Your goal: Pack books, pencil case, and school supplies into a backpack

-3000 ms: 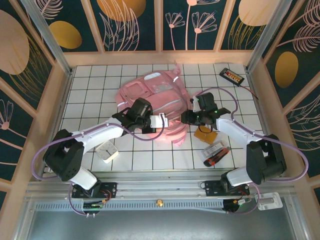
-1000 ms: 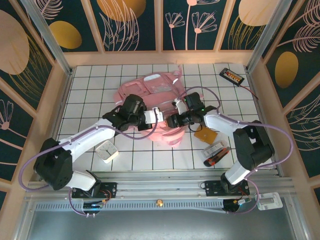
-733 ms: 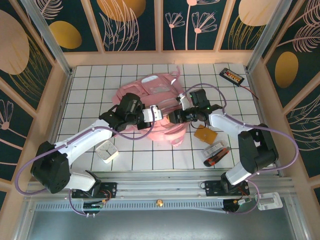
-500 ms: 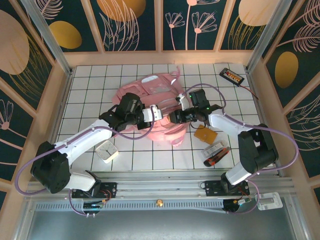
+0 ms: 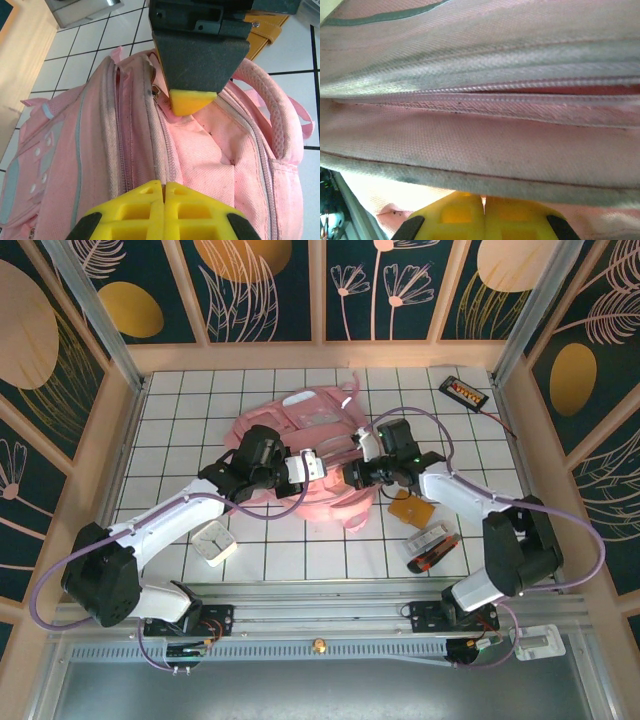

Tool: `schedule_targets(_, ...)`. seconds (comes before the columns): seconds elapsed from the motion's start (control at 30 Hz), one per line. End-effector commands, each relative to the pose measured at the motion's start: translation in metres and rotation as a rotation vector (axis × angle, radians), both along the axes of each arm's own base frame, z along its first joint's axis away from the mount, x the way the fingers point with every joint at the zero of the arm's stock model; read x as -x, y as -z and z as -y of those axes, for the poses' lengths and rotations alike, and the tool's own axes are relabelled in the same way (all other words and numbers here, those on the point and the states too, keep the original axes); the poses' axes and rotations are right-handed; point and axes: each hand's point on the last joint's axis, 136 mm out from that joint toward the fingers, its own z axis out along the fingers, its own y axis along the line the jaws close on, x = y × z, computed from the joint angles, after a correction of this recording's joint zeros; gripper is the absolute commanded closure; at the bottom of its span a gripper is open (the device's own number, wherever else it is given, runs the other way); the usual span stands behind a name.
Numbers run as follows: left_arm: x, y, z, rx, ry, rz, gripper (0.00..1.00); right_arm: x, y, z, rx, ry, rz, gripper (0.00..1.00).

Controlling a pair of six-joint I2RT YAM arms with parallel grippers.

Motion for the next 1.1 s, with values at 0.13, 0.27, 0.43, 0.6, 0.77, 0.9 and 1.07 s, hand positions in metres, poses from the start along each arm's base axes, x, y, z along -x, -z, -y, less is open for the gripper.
schedule_targets(0.13, -0.004, -0.034, -0.006, 0.019, -0.007, 0.144, 1.0, -0.013, 0.015, 0.062, 0.22, 0.298, -0.031, 1.0)
schedule_targets(0.27, 0.002, -0.026, -0.012, 0.0, -0.008, 0.15, 1.0, -0.012, 0.019, 0.085, 0.285, 0.385, -0.062, 1.0)
schedule_targets(0.43, 0.007, -0.028, -0.013, 0.02, 0.005, 0.153, 1.0, -0.016, 0.012, 0.083, 0.235, 0.37, -0.066, 1.0)
schedule_targets(0.6, 0.011, -0.034, -0.009, 0.046, 0.025, 0.139, 1.0, 0.003, -0.023, 0.02, -0.035, 0.116, -0.036, 0.62)
schedule_targets(0.77, 0.013, -0.038, -0.007, 0.055, 0.037, 0.128, 1.0, 0.009, -0.025, -0.001, 0.025, 0.056, 0.034, 0.37)
schedule_targets(0.9, 0.014, -0.041, -0.007, 0.06, 0.038, 0.126, 1.0, 0.008, -0.017, -0.006, 0.096, 0.05, 0.067, 0.37)
schedule_targets(1.07, 0.014, -0.045, -0.005, 0.079, 0.039, 0.125, 1.0, 0.005, -0.013, -0.008, 0.175, 0.047, 0.15, 0.39)
